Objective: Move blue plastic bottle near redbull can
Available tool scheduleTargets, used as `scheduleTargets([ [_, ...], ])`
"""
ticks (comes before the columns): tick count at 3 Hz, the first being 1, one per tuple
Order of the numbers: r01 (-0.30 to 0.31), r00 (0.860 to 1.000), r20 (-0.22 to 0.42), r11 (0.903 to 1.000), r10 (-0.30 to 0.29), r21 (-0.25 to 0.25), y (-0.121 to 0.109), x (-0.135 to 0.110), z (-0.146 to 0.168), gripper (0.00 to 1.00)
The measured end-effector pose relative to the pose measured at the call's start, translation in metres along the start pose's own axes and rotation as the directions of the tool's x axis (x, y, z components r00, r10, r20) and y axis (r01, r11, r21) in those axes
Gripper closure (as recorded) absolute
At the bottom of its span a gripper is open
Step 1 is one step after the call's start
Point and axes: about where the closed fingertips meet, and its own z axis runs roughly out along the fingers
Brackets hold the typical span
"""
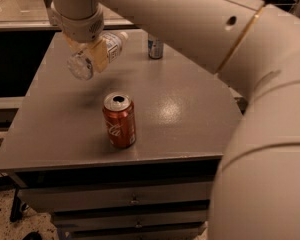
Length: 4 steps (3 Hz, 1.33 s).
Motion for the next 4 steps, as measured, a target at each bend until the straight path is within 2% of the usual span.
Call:
scheduleTargets([
  [1, -0.083, 0.995, -0.046, 0.9965, 0.083, 0.008, 0.035, 0.026, -0.028, 1.00],
  [2, -0.162, 0.982, -0.093, 0.9861, 0.165, 0.036, 0.059, 0.062, -0.046, 1.00],
  [3, -0.197, 0.974, -0.105, 0.9781, 0.203, 0.067, 0.064, 0.092, -0.047, 1.00],
  [4, -0.202, 0.974, -0.086, 0.9765, 0.208, 0.074, 0.068, 0.116, -0.030, 1.00],
])
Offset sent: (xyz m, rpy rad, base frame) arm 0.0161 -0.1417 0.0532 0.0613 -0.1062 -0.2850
